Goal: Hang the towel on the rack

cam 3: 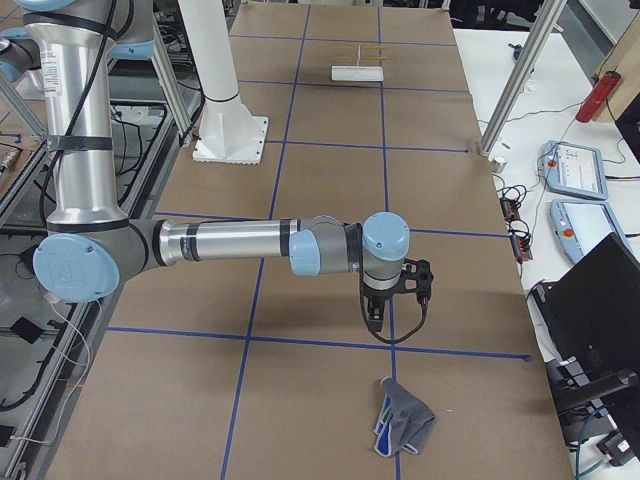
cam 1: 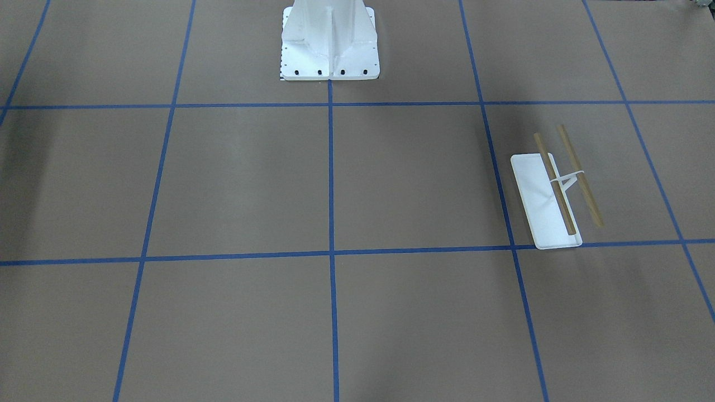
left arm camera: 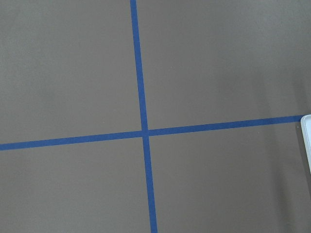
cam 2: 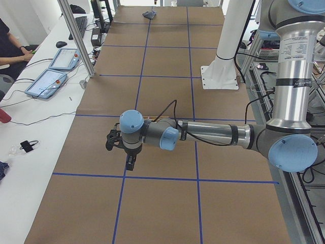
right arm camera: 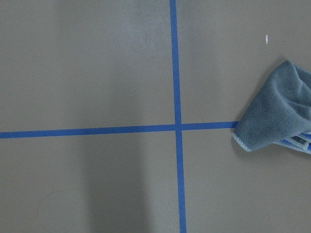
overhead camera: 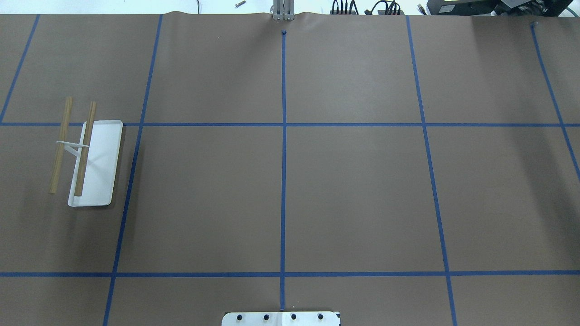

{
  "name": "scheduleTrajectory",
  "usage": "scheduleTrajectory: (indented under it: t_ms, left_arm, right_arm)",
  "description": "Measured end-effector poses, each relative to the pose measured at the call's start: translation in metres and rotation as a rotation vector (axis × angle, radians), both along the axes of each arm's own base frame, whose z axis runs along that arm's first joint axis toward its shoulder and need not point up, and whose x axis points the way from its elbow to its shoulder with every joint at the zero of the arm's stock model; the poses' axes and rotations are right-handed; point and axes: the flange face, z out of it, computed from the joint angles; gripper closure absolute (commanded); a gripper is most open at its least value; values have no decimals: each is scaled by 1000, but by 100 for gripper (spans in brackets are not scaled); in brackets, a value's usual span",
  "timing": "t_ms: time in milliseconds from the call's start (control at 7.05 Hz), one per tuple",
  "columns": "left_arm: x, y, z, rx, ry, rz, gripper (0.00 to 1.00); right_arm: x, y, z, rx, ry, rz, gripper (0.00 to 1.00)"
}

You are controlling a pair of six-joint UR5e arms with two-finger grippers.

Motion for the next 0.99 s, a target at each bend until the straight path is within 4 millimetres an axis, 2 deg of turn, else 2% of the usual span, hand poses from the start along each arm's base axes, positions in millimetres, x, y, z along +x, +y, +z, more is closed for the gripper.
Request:
scheduleTrajectory:
  t_ms: [426, 567, 709, 851, 993]
  left_arm:
    - [0, 1, 6, -9, -7, 2, 1]
    - [0, 2, 7, -11, -7, 3, 1]
    - [0, 2, 7, -11, -7, 4, 1]
    - [0, 3, 6, -9, -7, 5, 1]
    - [0, 3, 5, -6, -6, 4, 1]
  right_arm:
    - [0, 0, 1, 5, 4, -5, 0]
    - [0, -3, 11, 18, 25, -32, 0]
    - [2, -13, 32, 46, 61, -87, 0]
    - [3, -33, 60, 78, 90, -133, 0]
    - [3, -54, 96, 116, 110, -155, 0]
